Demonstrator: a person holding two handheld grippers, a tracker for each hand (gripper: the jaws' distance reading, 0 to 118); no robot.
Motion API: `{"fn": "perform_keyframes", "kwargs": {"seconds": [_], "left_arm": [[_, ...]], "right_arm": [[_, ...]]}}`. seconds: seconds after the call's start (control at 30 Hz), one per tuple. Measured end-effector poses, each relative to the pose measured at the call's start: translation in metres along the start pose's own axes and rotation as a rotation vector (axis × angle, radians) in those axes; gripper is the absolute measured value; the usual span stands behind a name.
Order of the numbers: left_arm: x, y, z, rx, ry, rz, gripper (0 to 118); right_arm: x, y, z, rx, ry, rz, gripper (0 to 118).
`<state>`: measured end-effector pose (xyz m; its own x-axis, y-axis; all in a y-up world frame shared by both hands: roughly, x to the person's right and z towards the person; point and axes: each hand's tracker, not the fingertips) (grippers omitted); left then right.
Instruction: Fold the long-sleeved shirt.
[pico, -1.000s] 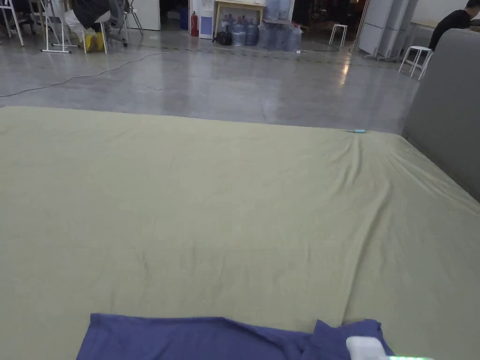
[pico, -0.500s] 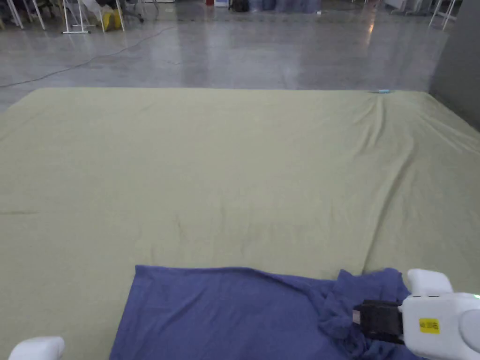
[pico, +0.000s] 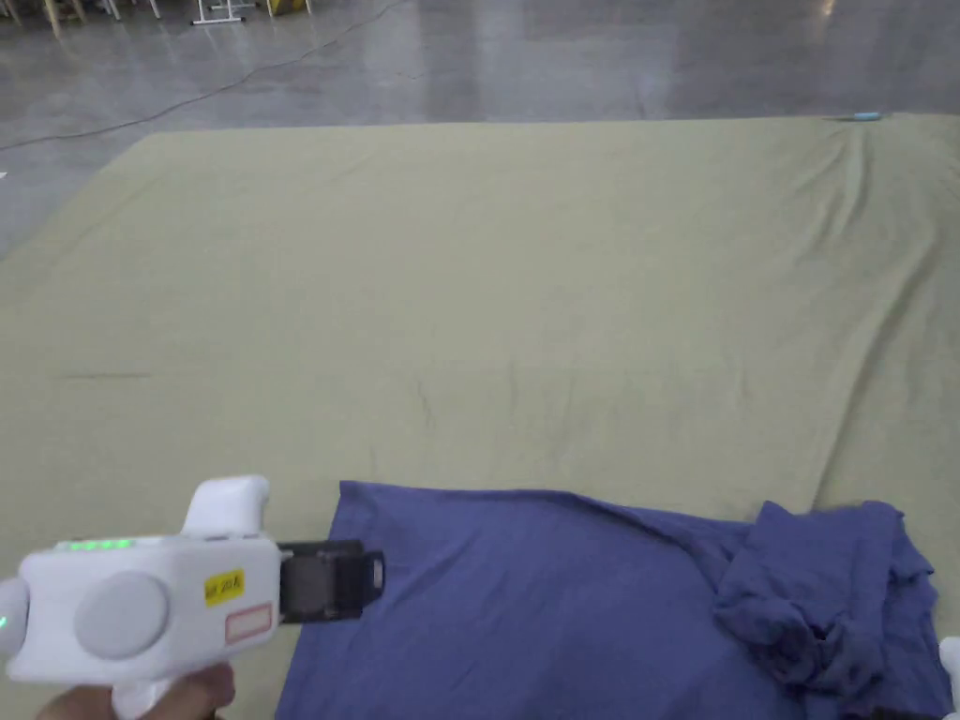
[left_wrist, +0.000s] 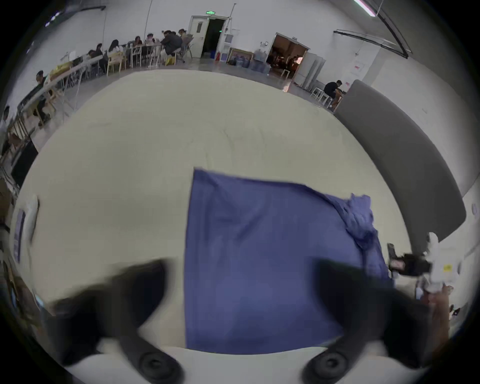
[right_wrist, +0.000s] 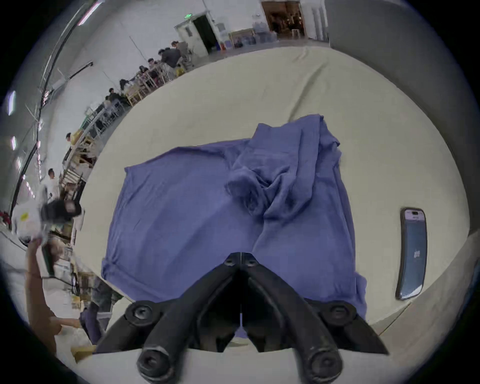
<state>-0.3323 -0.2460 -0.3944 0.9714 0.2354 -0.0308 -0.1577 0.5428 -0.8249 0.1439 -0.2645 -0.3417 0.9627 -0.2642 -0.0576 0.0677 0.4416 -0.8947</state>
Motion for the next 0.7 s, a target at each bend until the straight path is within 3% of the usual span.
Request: {"fn": "perform_keyframes", "kwargs": {"seconds": [0.1,0.17,0.2,0.23,0.33,0.37,0.4,0.43,0.6,0.67,0.7], "left_arm": [[-0.019,0.045,-0.061,0.020,0.099,0.013,115],[-0.025,0.071,-0.101,-0.029,0.178,-0.053,105],[-0.028,0.076,-0.119,-0.057,0.202,-0.077,91],[-0.031,0.079,-0.139,-0.099,0.233,-0.100,67],[-0.035,0.074,-0.175,-0.162,0.289,-0.112,57],[-0.037,0.072,-0.180,-0.168,0.240,-0.094,47],[-0.037,0.070,-0.177,-0.144,0.263,-0.097,30],[-0.030,0.070,-0.168,-0.116,0.265,-0.108,0],[-0.013,0.075,-0.154,-0.120,0.266,-0.197,0],[-0.019,0.082,-0.144,-0.092,0.149,-0.144,0],[-0.009,0.078,-0.135,-0.084,0.155,-0.126,0]], "right_arm": [[0.006,0.005,-0.004,0.002,-0.026,-0.001,0],[0.013,0.006,-0.012,-0.024,-0.068,-0.019,0],[0.016,0.005,-0.015,-0.034,-0.075,-0.032,0],[0.021,0.006,-0.019,-0.048,-0.083,-0.049,0],[0.033,0.008,-0.023,-0.063,-0.088,-0.076,0],[0.036,0.010,-0.026,-0.066,-0.098,-0.081,0],[0.038,0.013,-0.027,-0.066,-0.109,-0.080,0],[0.041,0.017,-0.031,-0.068,-0.117,-0.079,0],[0.048,0.072,-0.048,-0.055,-0.164,-0.027,3],[0.058,0.118,-0.056,-0.037,-0.124,-0.039,89],[0.062,0.139,-0.063,-0.043,-0.108,-0.061,114]]}}
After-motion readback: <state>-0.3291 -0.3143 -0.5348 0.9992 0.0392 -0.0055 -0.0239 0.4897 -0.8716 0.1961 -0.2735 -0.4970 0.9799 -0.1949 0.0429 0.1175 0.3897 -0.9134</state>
